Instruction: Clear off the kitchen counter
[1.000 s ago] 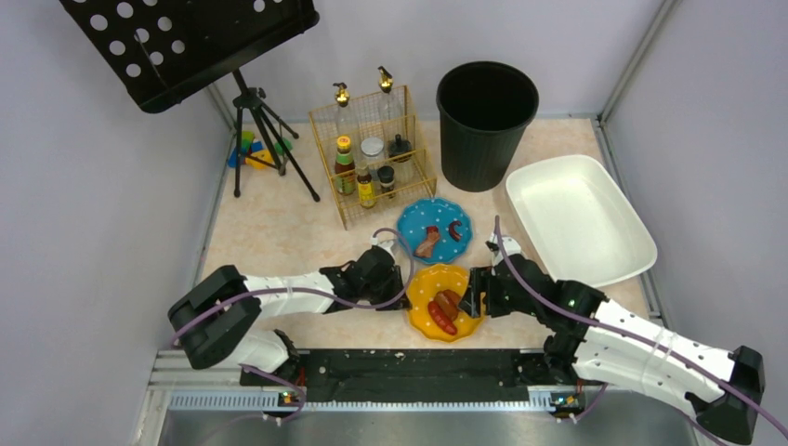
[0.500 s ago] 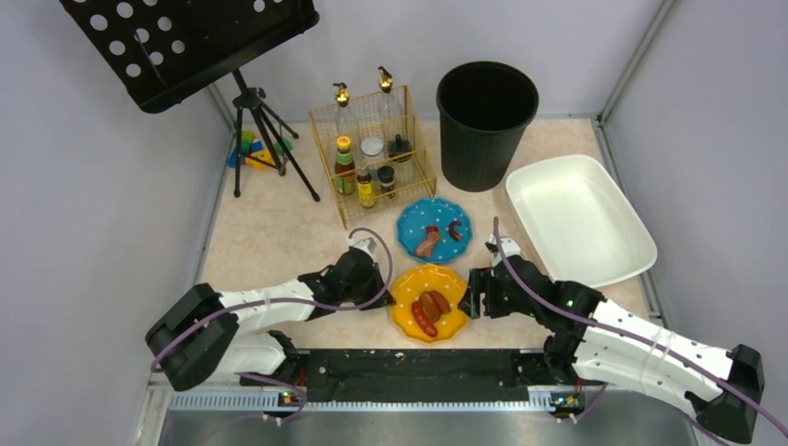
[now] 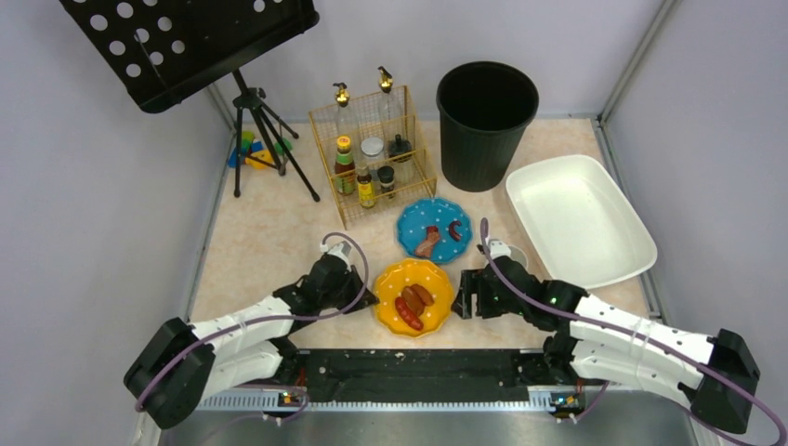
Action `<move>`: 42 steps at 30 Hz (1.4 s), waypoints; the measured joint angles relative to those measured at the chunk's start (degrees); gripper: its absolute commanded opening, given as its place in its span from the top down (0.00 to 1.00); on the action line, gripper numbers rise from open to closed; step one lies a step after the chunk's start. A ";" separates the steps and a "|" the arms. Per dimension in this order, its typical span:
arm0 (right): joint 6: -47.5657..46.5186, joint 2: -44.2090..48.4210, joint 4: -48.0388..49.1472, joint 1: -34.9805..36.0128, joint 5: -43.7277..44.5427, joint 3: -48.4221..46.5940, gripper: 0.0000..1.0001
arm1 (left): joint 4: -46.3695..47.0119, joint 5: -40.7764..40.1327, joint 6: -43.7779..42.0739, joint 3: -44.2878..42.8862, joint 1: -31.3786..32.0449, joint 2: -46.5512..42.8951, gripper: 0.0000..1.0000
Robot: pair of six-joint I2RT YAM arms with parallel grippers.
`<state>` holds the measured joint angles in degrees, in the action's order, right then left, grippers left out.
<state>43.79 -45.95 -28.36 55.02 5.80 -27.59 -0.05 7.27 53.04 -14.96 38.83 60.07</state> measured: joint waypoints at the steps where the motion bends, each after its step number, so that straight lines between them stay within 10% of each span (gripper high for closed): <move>1: 0.28 -0.55 0.55 0.02 -0.15 0.33 0.31 | 0.11 0.00 0.24 0.46 -0.20 -0.66 1.00; 31: 14.40 -17.70 36.33 0.52 2.08 10.67 0.34 | 0.76 -1.31 4.04 4.92 -0.83 -6.91 1.00; 42: 16.94 -19.39 47.39 1.77 6.47 13.88 0.52 | 1.01 -1.07 3.82 4.92 -0.90 -6.56 1.00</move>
<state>60.73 -65.34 19.03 56.80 12.27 -13.72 0.95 6.20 56.86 -10.04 37.93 53.52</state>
